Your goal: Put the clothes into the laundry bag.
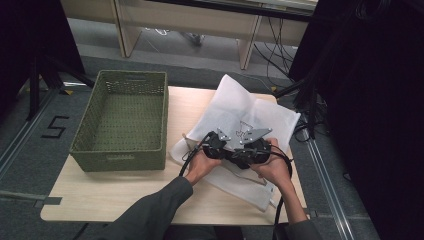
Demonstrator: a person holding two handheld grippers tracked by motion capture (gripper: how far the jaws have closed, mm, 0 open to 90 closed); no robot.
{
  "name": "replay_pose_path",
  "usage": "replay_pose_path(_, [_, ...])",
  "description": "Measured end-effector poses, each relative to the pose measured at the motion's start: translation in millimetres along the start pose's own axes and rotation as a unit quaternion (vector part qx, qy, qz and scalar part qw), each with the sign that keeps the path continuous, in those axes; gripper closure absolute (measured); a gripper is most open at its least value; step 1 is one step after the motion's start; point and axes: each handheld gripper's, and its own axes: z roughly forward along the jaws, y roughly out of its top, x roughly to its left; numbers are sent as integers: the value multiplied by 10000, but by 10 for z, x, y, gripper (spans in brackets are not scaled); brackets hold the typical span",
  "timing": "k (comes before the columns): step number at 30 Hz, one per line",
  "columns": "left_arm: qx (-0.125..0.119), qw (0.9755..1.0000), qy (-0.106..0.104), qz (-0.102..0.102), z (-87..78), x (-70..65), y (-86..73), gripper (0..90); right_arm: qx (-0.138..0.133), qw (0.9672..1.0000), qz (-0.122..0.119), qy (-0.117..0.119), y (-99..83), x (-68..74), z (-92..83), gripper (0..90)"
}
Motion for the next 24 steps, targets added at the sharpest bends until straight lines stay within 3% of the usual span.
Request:
replay_pose_path(3, [127,9999,-58,-33,-24,12,-43,773,5,10000,20,3,-4,-3,7,880])
replay_pose_path(6, [220,9996,-161,10,-155,29,-109,664,28,10000,7,23,-13,-6,23,880])
replay_pose_path(13, [324,9985,-441,65,-387,-8,-170,585,44,10000,16,37,-9,-5,41,879])
replay_pose_path(19, [273,9973,-682,20,-400,-85,-184,569,46,10000,36,34,-12,-6,39,880])
replay_pose_path(20, [211,9967,-780,-111,-342,-119,-177,570,49,10000,21,29,-10,0,43,879])
replay_pose_path(24, [-52,9965,-774,-300,-204,-149,-139,673,54,10000,36,33,-12,-1,36,880])
